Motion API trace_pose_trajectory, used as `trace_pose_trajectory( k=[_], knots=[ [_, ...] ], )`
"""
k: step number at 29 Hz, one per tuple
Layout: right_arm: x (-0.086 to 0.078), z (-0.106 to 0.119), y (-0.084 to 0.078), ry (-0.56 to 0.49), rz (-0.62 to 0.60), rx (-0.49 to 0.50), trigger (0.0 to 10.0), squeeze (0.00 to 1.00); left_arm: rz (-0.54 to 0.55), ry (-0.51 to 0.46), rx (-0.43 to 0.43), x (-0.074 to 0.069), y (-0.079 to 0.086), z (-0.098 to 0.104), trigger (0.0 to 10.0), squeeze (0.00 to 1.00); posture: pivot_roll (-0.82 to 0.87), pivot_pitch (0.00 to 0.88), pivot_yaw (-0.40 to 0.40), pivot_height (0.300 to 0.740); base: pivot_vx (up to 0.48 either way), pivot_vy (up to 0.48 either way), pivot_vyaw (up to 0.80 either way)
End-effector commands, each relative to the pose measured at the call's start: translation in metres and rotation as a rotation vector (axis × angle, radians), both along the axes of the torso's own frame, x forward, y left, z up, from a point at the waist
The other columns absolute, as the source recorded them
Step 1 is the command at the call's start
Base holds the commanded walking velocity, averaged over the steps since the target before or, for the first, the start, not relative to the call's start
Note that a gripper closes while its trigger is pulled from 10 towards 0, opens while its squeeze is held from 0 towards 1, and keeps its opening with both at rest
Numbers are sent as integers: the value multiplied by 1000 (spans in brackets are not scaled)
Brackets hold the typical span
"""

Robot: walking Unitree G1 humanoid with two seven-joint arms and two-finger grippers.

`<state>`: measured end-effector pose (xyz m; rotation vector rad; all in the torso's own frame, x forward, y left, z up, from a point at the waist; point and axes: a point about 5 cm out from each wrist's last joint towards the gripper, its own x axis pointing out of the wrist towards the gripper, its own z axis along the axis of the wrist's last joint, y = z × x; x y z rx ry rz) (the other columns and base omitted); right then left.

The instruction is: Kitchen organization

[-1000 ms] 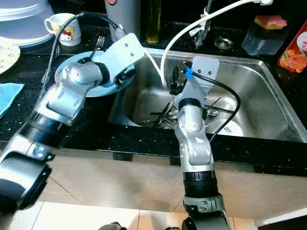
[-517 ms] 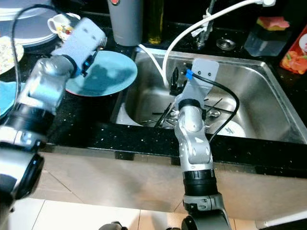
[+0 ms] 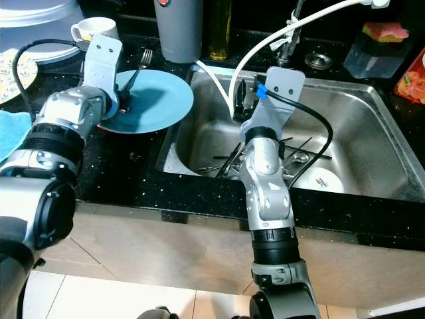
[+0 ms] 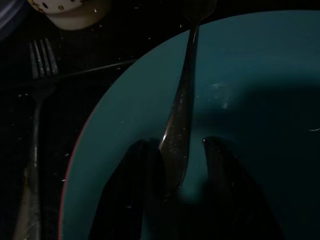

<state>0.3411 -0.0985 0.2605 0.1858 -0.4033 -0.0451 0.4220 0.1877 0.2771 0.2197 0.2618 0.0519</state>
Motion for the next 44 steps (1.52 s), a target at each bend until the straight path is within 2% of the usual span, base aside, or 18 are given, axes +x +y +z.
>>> trace_pose_trajectory(
  k=[1, 3, 7, 11, 12, 13, 14, 15, 16, 20, 24, 32, 38, 39, 40, 41, 42, 44],
  knots=[
    [-1, 2, 8, -1, 27, 27, 10000, 0, 21, 24, -53, -1, 8, -1, 10000, 0, 302, 133, -4, 740, 0, 0, 0],
    [-2, 2, 9, -1, 31, 27, 10000, 0, 28, 31, -88, -1, 9, -1, 10000, 0, 303, 135, -5, 740, 0, 0, 0],
    [-2, 2, 10, 1, 39, 25, 10000, 0, -8, 106, -248, -2, 7, -12, 10000, 0, 299, 148, -14, 740, 0, 0, 0],
    [-1, 1, 8, 6, 37, 23, 10000, 0, 1, 135, -305, -4, 9, -17, 9922, 0, 301, 149, -17, 740, 0, 0, 0],
    [0, 0, 8, 8, 36, 22, 10000, 0, 14, 147, -323, -5, 11, -20, 8745, 0, 302, 147, -17, 740, 0, 0, 0],
    [0, 0, 7, 10, 35, 21, 10000, 0, 24, 154, -332, -5, 13, -21, 8745, 0, 302, 147, -17, 740, 0, 0, 0],
    [0, 0, 7, 10, 34, 20, 10000, 0, 29, 163, -323, -6, 15, -24, 3294, 0, 302, 144, -15, 740, 0, 0, 0],
    [0, 0, 6, 10, 33, 20, 10000, 0, 32, 168, -315, -6, 16, -25, 3294, 0, 303, 143, -15, 740, 0, 0, 0],
    [1, 0, 6, 9, 32, 20, 10000, 0, 32, 170, -308, -6, 16, -26, 0, 0, 303, 143, -15, 740, 0, 0, 0],
    [1, -1, 5, 10, 27, 22, 10000, 0, 12, 185, -253, -6, 15, -28, 0, 0, 304, 138, -14, 740, 0, 0, 0],
    [1, -2, 0, 12, 4, 29, 10000, 0, -4, 180, -97, -5, 13, -29, 0, 0, 301, 127, -11, 740, 0, 0, 0],
    [1, -1, -2, 9, -2, 28, 10000, 0, -18, 170, -87, -4, 8, -28, 0, 0, 299, 121, -14, 740, 0, 0, 0],
    [2, 0, 0, 5, 5, 26, 10000, 0, -97, -24, -68, 3, -9, 12, 0, 0, 299, 119, -17, 740, 0, 0, 0],
    [2, 0, 0, 5, 6, 26, 10000, 0, -106, -55, -42, 4, -11, 19, 2667, 0, 297, 119, -18, 740, 0, 0, 0],
    [2, 0, 1, 5, 7, 25, 10000, 0, -110, -74, -30, 4, -13, 24, 6471, 0, 297, 119, -18, 740, 0, 0, 0],
    [2, 0, 1, 5, 7, 25, 10000, 0, -110, -74, -30, 4, -13, 24, 6471, 0, 297, 119, -18, 740, 0, 0, 0],
    [2, 0, 1, 5, 8, 25, 10000, 0, -109, -87, -24, 5, -14, 27, 10000, 0, 297, 119, -18, 740, 0, 0, 0],
    [2, 0, 1, 5, 10, 25, 10000, 0, -112, -101, -23, 5, -16, 30, 10000, 1000, 294, 117, -20, 740, 0, 0, 0]
  ],
)
